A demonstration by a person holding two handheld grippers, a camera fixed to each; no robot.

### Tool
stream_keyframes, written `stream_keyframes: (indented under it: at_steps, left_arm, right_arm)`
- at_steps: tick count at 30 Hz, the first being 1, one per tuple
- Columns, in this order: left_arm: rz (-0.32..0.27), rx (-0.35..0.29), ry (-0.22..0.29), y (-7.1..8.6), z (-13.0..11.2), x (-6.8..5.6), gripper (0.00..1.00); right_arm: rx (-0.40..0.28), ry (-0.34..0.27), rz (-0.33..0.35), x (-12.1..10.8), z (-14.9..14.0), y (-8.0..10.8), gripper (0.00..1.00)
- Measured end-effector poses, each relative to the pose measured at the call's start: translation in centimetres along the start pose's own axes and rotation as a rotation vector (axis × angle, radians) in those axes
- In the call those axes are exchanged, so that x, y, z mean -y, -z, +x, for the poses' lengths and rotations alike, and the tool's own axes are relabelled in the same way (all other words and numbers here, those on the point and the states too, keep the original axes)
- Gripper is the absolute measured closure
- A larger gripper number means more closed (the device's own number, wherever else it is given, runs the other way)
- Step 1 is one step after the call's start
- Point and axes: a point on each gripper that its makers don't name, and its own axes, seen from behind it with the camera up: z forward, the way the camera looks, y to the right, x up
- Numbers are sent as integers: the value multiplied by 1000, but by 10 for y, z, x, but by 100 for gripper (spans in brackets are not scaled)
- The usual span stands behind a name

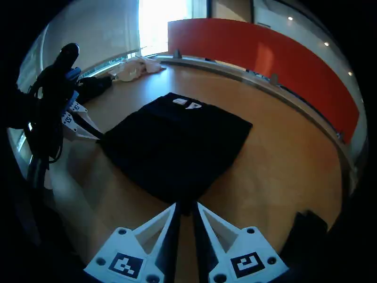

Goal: Fold towel

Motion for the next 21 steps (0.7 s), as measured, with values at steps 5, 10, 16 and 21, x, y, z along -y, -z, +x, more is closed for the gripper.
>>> stream_keyframes:
  at_steps: [5,10,16,21]
  left_arm:
    - [-4,6,31,1,0,1,89]
    - [-8,4,34,0,1,0,91]
    - [-14,7,29,2,0,-2,92]
    - [-12,10,39,3,0,-1,92]
  right_arm:
    - [-3,0,1,1,0,0,83]
    - [-5,0,2,1,1,0,83]
    - [-6,1,4,0,1,1,82]
    - [-9,2,8,0,3,1,83]
